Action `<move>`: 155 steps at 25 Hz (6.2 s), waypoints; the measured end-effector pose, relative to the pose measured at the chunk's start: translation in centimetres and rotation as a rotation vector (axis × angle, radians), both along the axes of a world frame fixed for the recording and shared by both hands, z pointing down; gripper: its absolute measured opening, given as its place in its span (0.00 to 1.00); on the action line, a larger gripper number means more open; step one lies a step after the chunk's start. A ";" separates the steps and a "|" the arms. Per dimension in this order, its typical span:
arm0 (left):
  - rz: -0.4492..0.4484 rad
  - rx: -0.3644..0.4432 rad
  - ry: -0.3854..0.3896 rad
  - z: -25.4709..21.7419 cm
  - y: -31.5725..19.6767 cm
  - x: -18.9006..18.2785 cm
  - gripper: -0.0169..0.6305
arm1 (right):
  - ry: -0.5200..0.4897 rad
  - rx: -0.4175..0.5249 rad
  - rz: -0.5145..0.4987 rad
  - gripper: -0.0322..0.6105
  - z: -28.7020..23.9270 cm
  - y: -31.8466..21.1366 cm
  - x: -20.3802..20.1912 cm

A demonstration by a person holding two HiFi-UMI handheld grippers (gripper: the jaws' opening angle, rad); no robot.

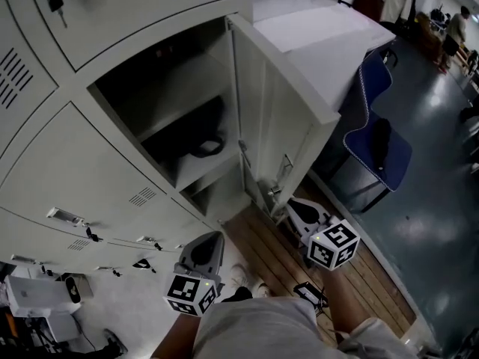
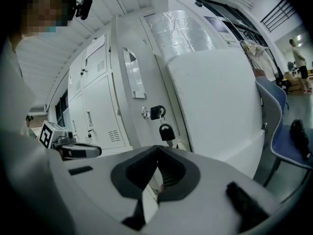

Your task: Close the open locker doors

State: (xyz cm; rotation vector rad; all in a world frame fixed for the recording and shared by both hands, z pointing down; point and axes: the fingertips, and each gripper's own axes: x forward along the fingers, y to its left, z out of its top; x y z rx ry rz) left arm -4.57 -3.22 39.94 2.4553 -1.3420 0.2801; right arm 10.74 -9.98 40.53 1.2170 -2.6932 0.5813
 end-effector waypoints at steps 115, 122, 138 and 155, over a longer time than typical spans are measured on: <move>-0.317 0.006 0.021 0.3 -2.0 -18.6 0.05 | 0.022 0.019 -0.375 0.09 0.1 -7.8 -26.8; -0.280 0.012 0.021 0.0 -2.7 -17.9 0.05 | 0.019 0.037 -0.345 0.09 -0.7 -8.3 -25.9; -0.305 0.008 0.025 0.1 -2.7 -18.5 0.05 | 0.012 0.042 -0.345 0.09 -0.8 -9.6 -26.8; -0.246 0.005 0.021 0.1 -3.1 -16.6 0.05 | 0.040 0.020 -0.327 0.09 0.0 -8.5 -24.9</move>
